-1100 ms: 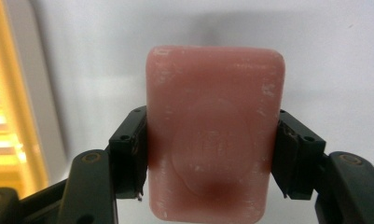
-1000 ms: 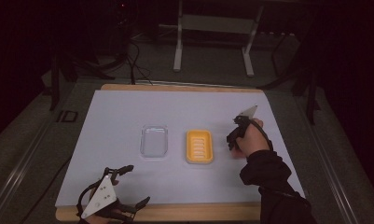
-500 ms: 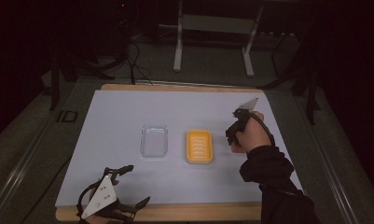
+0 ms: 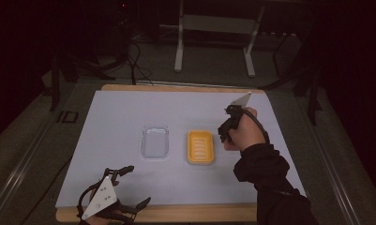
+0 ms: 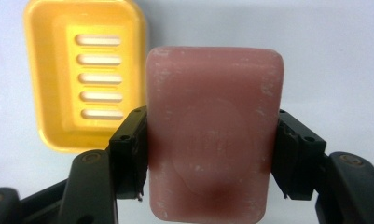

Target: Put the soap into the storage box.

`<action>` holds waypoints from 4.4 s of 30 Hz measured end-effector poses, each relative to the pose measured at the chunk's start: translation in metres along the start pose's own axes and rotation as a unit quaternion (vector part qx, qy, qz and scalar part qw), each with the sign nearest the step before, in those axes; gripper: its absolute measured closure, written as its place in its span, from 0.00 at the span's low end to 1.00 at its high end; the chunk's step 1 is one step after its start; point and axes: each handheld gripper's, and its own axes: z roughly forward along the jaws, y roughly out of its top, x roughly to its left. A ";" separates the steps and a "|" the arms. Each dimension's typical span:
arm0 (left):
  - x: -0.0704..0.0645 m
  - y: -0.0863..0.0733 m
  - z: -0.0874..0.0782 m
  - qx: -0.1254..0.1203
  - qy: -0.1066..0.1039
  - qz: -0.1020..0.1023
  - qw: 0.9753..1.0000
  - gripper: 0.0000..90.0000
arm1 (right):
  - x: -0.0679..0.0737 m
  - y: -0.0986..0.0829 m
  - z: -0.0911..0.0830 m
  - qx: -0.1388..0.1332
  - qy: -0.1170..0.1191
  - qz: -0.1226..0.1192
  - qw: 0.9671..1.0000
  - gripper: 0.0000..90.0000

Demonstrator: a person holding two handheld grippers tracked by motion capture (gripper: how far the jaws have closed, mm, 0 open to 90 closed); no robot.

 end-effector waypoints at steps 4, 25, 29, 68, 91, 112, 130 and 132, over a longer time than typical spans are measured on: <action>0.000 0.000 0.000 0.000 0.000 0.000 1.000 0.00 | 0.010 -0.001 -0.001 -0.006 0.003 -0.008 1.000 0.42; 0.000 0.000 0.000 0.004 -0.002 0.004 1.000 0.00 | 0.056 -0.007 0.007 -0.018 0.036 -0.039 0.998 0.42; 0.000 0.000 0.000 0.003 -0.002 0.003 1.000 0.00 | 0.064 -0.009 0.010 -0.029 0.047 -0.047 0.997 0.42; -0.001 0.000 0.000 0.003 -0.006 0.006 1.000 0.00 | 0.080 -0.010 0.086 -0.061 0.062 0.000 0.996 0.42; -0.001 0.000 0.001 0.007 -0.007 0.008 1.000 0.00 | 0.060 -0.018 0.035 -0.135 0.112 -0.167 0.970 0.27; -0.003 0.000 0.003 0.010 -0.008 0.011 1.000 0.00 | 0.009 -0.040 0.017 -0.195 0.133 -0.198 0.951 0.25; -0.004 0.000 0.004 0.013 -0.009 0.014 1.000 0.00 | -0.030 -0.075 0.022 -0.250 0.140 -0.213 0.934 0.20; -0.004 0.000 0.003 0.013 -0.009 0.014 1.000 0.01 | -0.035 -0.078 0.024 -0.256 0.140 -0.203 0.935 0.20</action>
